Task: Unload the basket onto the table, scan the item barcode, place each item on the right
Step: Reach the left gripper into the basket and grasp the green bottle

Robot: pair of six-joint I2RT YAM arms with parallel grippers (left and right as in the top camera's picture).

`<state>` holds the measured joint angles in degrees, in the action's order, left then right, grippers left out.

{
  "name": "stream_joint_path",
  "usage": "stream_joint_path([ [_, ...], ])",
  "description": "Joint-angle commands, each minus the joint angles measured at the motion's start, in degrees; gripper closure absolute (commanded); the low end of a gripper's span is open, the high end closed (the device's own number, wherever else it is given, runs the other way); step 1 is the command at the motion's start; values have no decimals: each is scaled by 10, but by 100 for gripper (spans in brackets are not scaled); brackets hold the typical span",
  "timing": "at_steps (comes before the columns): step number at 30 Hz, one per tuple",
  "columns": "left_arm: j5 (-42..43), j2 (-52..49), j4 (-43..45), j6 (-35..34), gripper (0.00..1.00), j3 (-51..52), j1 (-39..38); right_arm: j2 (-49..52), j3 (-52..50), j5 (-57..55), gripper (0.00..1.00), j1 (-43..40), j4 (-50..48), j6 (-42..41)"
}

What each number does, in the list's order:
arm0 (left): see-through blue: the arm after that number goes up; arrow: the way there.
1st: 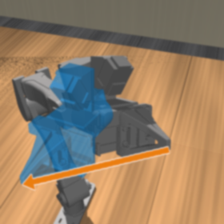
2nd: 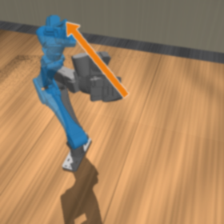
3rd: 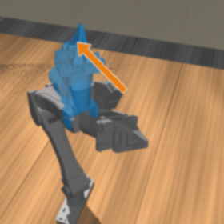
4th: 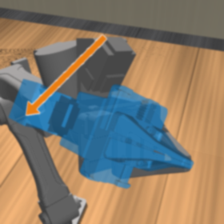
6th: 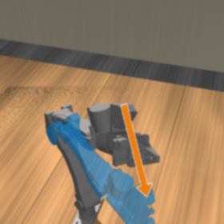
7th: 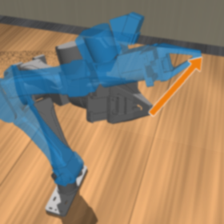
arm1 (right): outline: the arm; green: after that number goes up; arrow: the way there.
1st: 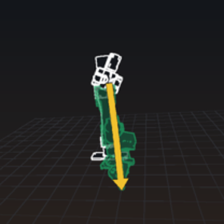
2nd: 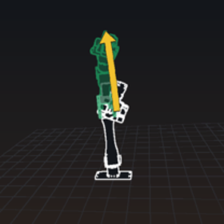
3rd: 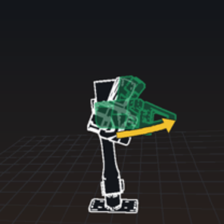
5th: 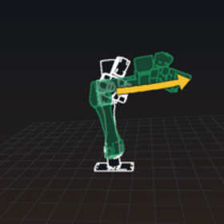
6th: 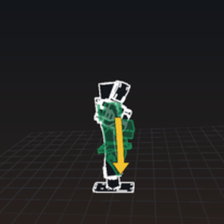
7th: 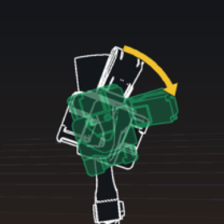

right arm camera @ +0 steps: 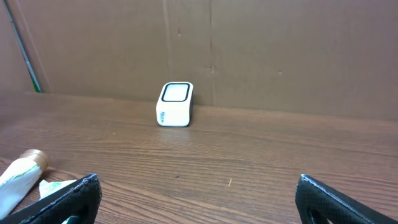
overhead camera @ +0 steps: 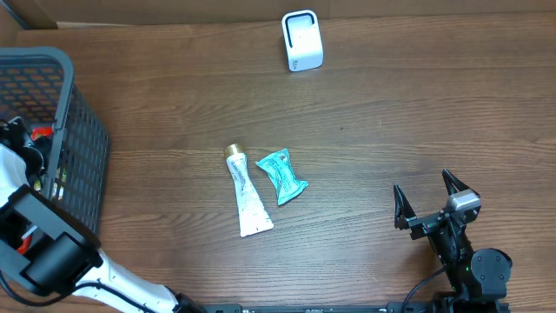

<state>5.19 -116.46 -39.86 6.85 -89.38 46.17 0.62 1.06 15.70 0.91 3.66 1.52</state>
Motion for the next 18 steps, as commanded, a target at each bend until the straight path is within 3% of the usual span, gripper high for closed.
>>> stream_joint_path([
  [1, 2, -19, 1, 9, 40, 2, -4, -5, -6, 2, 0, 4, -4, 2],
  [4, 2, -19, 1, 9, 75, 2, -5, -5, -6, 2, 0, 4, -4, 2],
  [6, 2, -19, -3, 8, 83, 2, -5, -5, -6, 2, 0, 4, -4, 2],
  [7, 4, -19, -7, 8, 93, 2, -5, -5, -6, 2, 0, 4, -4, 2],
  [13, 23, 0, -69, -4, 96, -7, -4, -5, -6, 2, 0, 4, -4, 2],
  [18, 23, 78, -82, -45, 96, -32, -4, -5, -6, 2, 0, 4, -4, 2],
])
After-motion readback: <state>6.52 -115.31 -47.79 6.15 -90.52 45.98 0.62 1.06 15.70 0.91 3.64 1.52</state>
